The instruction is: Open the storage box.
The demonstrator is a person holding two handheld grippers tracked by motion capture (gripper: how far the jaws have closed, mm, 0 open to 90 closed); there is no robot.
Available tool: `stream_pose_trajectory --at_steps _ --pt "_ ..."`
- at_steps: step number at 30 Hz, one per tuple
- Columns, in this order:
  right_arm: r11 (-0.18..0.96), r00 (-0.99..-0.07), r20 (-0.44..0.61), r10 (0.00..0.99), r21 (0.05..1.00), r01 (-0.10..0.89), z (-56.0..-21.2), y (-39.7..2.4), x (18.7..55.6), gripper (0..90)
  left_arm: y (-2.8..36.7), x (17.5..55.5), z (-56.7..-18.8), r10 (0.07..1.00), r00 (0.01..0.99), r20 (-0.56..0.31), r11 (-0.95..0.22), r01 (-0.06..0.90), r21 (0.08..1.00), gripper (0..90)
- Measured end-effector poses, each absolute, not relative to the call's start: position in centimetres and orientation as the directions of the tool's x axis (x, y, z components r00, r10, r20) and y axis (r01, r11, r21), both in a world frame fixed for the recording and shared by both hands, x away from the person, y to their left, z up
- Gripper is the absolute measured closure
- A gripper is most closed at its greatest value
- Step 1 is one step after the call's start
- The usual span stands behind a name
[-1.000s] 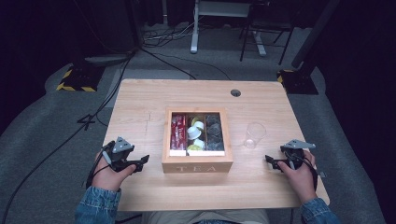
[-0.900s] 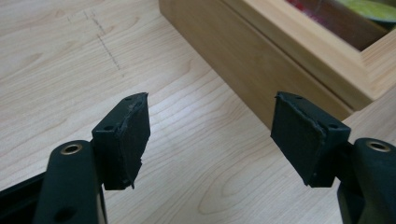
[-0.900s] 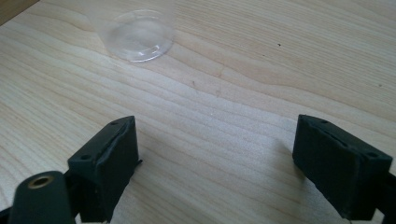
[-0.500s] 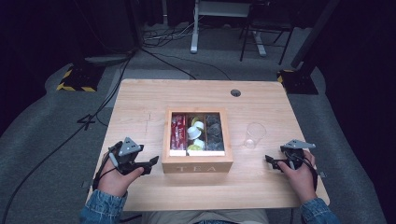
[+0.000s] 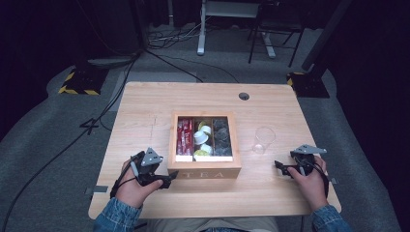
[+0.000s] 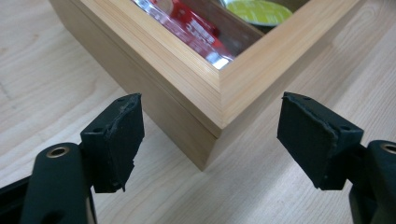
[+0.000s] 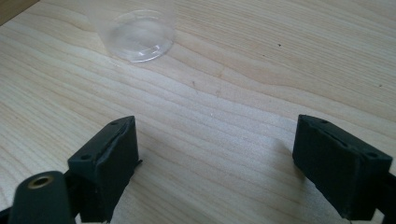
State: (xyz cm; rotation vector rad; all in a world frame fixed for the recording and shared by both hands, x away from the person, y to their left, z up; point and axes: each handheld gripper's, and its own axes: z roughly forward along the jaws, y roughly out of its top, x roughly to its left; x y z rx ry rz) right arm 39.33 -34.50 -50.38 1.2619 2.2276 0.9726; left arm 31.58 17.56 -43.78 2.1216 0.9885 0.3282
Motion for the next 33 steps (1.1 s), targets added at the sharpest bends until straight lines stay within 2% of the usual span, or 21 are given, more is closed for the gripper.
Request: stream_pose_trajectory --at_steps 4,13,19,26,33 --pt "0.35 -0.512 -0.005 0.859 0.735 0.58 -50.4 -34.5 39.3 14.5 17.1 31.7 -44.5 0.736 0.673 -0.074 -0.435 0.553 0.71 24.1" --pt "0.351 -0.513 -0.004 0.858 0.735 0.58 -50.4 -34.5 39.3 14.5 17.1 31.7 -44.6 0.728 0.685 -0.038 -0.467 0.536 0.703 44.0" --pt "0.351 -0.515 -0.004 0.857 0.736 0.579 -50.4 -34.5 39.3 14.9 17.3 31.6 -44.2 0.731 0.681 -0.05 -0.459 0.544 0.702 48.4" --pt "0.363 -0.539 -0.005 0.842 0.745 0.56 -50.3 -34.4 39.2 23.6 17.3 31.5 -43.7 0.716 0.698 -0.007 -0.502 0.522 0.689 57.5" --pt "0.376 -0.555 -0.016 0.832 0.751 0.542 -49.5 -34.0 38.8 27.2 17.3 31.4 -43.2 0.72 0.694 0.005 -0.504 0.517 0.692 59.1"
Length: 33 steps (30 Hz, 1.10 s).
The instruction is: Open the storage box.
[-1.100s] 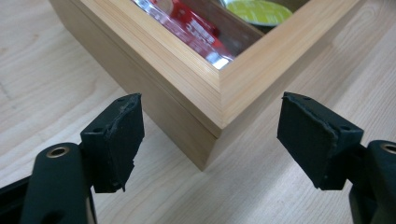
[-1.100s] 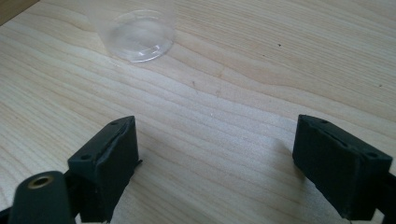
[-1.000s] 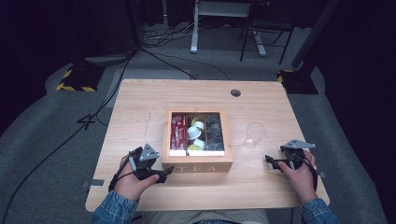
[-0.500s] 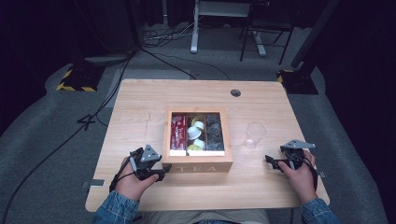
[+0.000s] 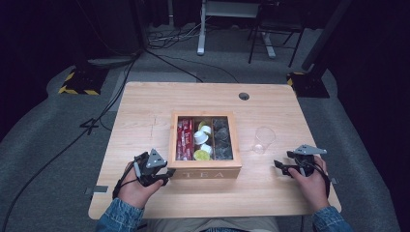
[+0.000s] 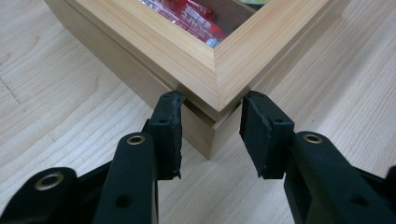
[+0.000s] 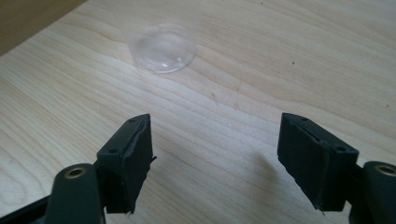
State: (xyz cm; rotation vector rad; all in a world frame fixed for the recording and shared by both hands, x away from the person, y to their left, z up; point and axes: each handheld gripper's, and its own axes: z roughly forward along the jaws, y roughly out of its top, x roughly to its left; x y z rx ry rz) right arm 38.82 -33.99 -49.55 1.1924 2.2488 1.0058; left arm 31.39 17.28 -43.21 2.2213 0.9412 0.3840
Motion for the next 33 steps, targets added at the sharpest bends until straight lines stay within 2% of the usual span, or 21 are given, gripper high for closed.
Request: stream_pose_trajectory --at_steps 5,8,9,23,33 --pt "0.383 -0.567 -0.021 0.824 0.758 0.528 -48.5 -33.8 38.3 27.4 17.4 31.3 -42.7 0.721 0.693 0.011 -0.498 0.507 0.703 60.0" --pt "0.346 -0.581 0.041 0.813 0.768 0.538 -47.8 -33.5 37.9 27.5 17.5 31.3 -42.4 0.721 0.693 0.009 -0.488 0.498 0.717 60.8" --pt "0.311 -0.606 0.1 0.789 0.786 0.534 -47.1 -33.1 37.5 27.5 17.6 31.3 -42.2 0.723 0.691 0.007 -0.479 0.495 0.725 61.1" --pt "0.333 -0.732 0.084 0.676 0.851 0.405 -43.0 -28.0 35.8 23.0 17.9 31.5 -41.1 0.727 0.687 0.01 -0.451 0.467 0.76 63.1" --pt "0.391 -0.794 0.051 0.606 0.85 0.353 -41.6 -24.0 35.9 23.4 18.0 31.8 -40.6 0.728 0.686 0.009 -0.441 0.458 0.772 63.1"
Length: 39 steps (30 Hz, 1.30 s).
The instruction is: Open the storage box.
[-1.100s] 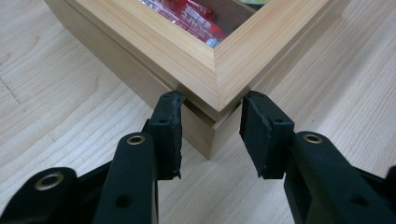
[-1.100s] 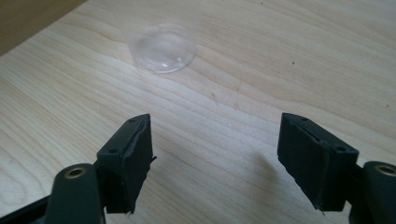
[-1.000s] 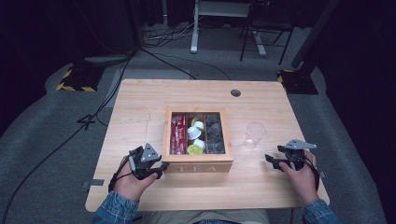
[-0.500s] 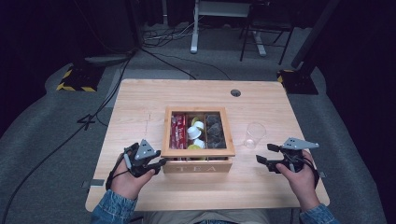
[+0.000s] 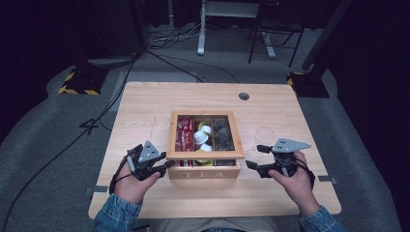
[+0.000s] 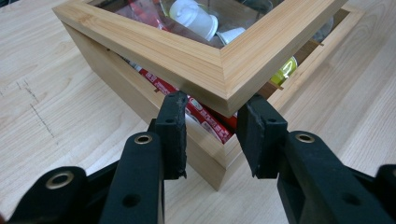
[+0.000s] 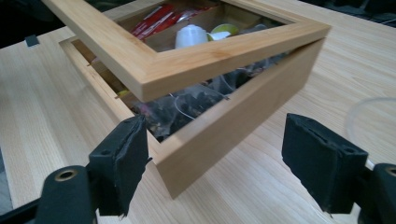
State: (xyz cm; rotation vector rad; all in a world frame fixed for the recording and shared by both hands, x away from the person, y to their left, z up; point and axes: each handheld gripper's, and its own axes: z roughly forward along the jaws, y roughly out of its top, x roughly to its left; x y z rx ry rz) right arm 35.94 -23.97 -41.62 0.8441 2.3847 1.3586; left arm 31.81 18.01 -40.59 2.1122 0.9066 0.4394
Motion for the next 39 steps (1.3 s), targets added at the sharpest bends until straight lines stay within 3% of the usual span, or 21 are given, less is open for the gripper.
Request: stream_pose_trajectory --at_steps 16,23,29,33,39 --pt "0.462 -0.82 -0.031 0.571 0.838 0.29 -41.9 -19.6 36.7 30.7 17.9 31.8 -40.6 0.728 0.685 0.014 -0.443 0.455 0.773 63.1" --pt "0.473 -0.813 -0.073 0.577 0.842 0.261 -41.9 -19.3 36.9 29.8 18.2 31.9 -40.8 0.725 0.688 0.002 -0.428 0.449 0.785 62.4" --pt "0.498 -0.812 -0.131 0.569 0.841 0.213 -41.2 -19.1 36.8 30.5 18.6 31.6 -40.7 0.737 0.676 0.0 -0.403 0.44 0.802 56.5" --pt "0.473 -0.813 -0.132 0.567 0.861 0.189 -40.1 -19.3 37.0 33.3 19.1 31.3 -40.9 0.75 0.661 -0.025 -0.381 0.461 0.801 50.0" --pt "0.443 -0.817 -0.117 0.565 0.878 0.181 -38.2 -19.4 37.9 34.4 19.7 31.3 -40.9 0.768 0.64 -0.017 -0.374 0.471 0.799 48.0"
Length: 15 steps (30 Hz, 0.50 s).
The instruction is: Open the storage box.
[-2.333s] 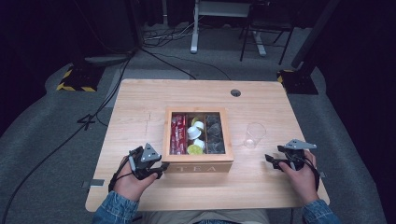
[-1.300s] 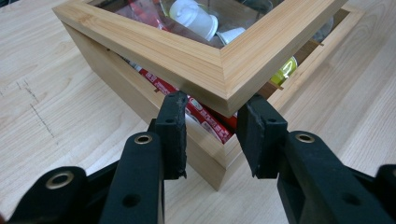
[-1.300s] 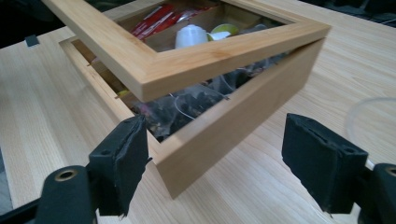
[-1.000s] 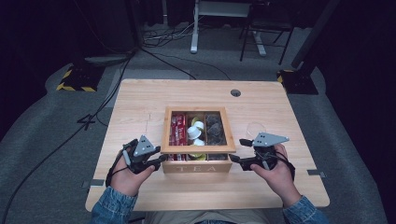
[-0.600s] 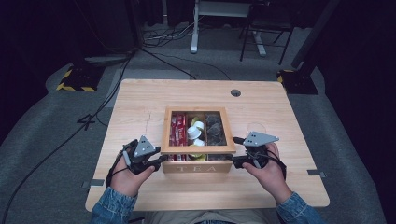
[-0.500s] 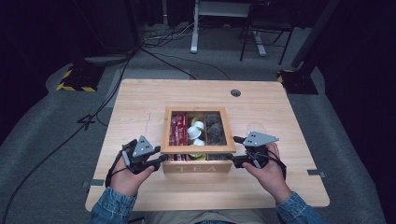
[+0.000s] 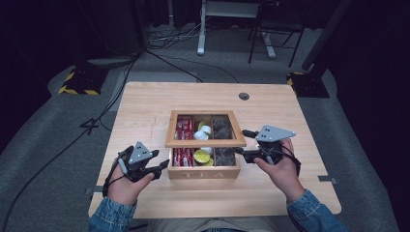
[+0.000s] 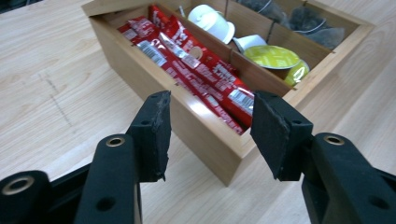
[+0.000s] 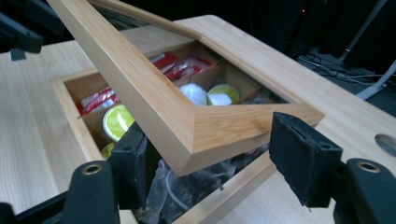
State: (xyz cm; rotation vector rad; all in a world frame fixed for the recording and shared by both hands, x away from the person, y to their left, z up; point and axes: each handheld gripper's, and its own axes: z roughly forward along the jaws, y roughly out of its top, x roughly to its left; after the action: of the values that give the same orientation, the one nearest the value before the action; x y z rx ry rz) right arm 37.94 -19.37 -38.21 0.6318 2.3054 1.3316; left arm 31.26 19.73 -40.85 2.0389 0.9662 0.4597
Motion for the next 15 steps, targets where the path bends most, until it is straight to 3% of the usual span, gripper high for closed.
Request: stream_pose_trajectory --at_steps 15 --pt "0.429 -0.801 -0.151 0.58 0.892 0.143 -34.3 -18.9 40.1 40.9 20.3 33.0 -41.6 0.795 0.606 0.018 -0.389 0.487 0.782 41.6"
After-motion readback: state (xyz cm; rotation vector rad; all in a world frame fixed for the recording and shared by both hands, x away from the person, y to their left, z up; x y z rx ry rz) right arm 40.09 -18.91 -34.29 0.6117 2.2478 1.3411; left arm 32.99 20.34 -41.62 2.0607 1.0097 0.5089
